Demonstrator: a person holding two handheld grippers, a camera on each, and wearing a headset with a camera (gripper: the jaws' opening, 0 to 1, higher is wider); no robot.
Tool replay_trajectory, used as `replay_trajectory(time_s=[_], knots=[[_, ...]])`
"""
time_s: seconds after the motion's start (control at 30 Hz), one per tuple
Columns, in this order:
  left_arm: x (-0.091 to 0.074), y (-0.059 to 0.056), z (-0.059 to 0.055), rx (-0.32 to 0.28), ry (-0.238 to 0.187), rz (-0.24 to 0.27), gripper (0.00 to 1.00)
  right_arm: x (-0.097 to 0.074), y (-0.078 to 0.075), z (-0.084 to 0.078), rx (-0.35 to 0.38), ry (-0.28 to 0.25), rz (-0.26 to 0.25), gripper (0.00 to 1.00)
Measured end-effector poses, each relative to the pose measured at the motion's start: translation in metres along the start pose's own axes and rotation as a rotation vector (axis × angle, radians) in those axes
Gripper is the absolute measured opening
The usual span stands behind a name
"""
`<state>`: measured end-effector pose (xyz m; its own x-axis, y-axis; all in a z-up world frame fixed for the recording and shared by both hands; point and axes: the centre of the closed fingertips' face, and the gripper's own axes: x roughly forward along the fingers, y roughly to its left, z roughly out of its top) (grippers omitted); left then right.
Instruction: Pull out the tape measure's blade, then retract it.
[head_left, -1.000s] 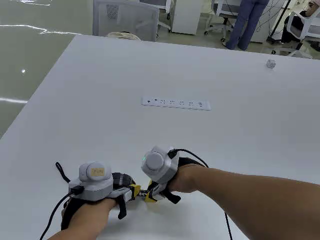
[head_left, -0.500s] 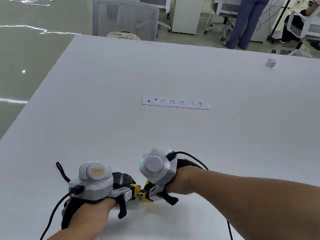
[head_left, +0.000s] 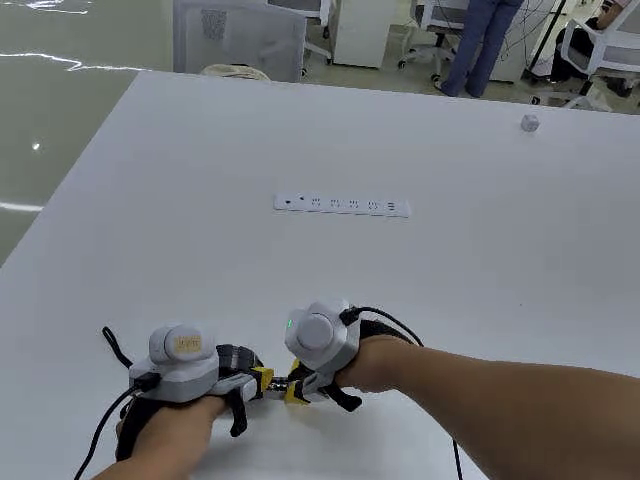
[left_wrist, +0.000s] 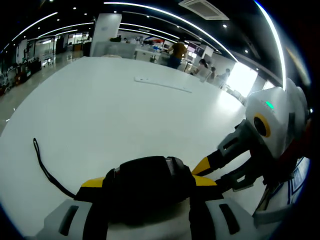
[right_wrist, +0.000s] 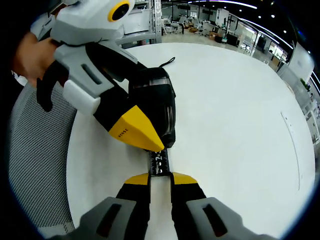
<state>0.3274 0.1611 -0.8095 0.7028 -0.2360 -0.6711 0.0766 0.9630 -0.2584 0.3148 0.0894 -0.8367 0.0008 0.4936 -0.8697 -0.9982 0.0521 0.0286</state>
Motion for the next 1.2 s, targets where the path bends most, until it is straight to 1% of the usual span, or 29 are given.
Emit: replay_trajectory(time_s=[0.03,0.13,0.27,0.7,1.2], knots=[[0.0,0.0,0.0,-0.005,0.0,0.001,0.62,0.0,0.0,0.0,0.025,0.004,0.001,0.14],[0.0,0.0,0.0,-0.009,0.0,0.004,0.62,0.002,-0.001,0.002,0.001,0.008,0.003,0.14],[0.0,0.0,0.0,-0.013,-0.001,0.002,0.62,0.002,-0.001,0.004,0.019,0.005,0.006,0.14],[-0.001,0.001,0.0,-0.021,0.0,-0.014,0.62,0.006,0.0,0.008,0.012,-0.017,0.008,0.14],[0.0,0.002,0.0,-0.035,-0.004,-0.023,0.62,0.007,0.001,0.012,0.008,-0.027,0.013,0.13]])
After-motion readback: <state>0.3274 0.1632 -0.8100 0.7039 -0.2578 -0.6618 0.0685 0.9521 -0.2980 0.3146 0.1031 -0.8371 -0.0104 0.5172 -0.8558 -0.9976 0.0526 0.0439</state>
